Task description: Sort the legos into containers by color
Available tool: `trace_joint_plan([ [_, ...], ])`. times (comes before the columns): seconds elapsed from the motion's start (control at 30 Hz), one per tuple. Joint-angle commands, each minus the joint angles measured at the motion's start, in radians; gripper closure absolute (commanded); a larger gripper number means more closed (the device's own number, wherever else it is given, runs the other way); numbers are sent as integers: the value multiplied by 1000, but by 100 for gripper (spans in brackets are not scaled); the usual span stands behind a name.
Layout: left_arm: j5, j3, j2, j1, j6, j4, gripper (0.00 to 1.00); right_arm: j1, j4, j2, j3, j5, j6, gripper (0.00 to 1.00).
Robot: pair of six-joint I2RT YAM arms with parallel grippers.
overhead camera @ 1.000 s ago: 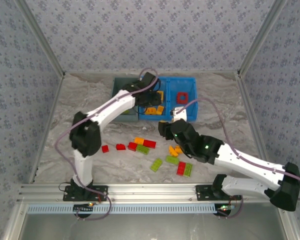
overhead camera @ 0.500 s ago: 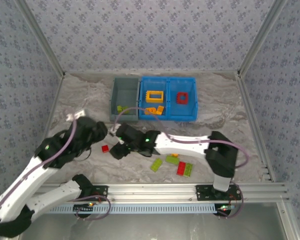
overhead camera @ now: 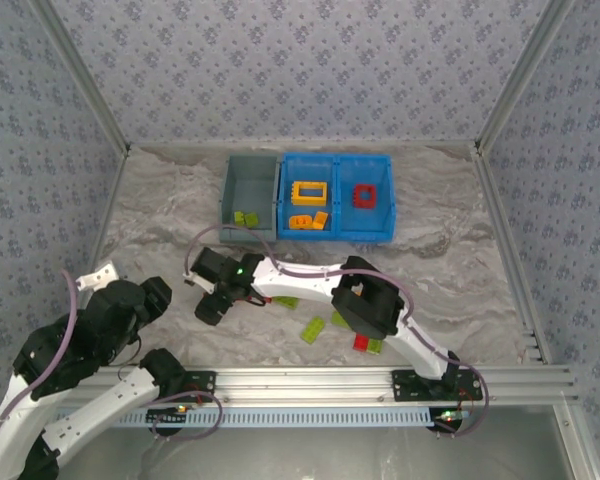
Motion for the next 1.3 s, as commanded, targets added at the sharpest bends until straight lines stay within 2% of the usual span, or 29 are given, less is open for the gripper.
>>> trace_joint_plan([
  [0.0, -12, 13, 10, 0, -6, -8, 48, -11, -80, 49, 75, 33, -59, 11],
  [0.17, -4, 12, 10, 1, 0, 4, 48, -22, -133, 121, 168, 40, -67, 13],
  [0.5, 23, 13, 15, 0, 30, 49, 47, -52, -191, 206, 279, 78, -22, 25],
  [0.67, 35, 4, 22, 0, 33, 67, 47, -63, -182, 210, 285, 73, 6, 33],
  [0.93, 59, -15, 30, 0, 41, 93, 47, -72, -183, 213, 284, 58, 29, 53],
  [1.0, 67, -24, 30, 1, 42, 103, 47, -71, -170, 189, 261, 59, 35, 59],
  [1.1, 103, -41, 37, 0, 67, 145, 47, -72, -113, 100, 187, 65, 52, 62],
  [1.27, 275, -72, 107, 1, 170, 319, 46, -86, -29, -116, 32, 118, 84, 64],
])
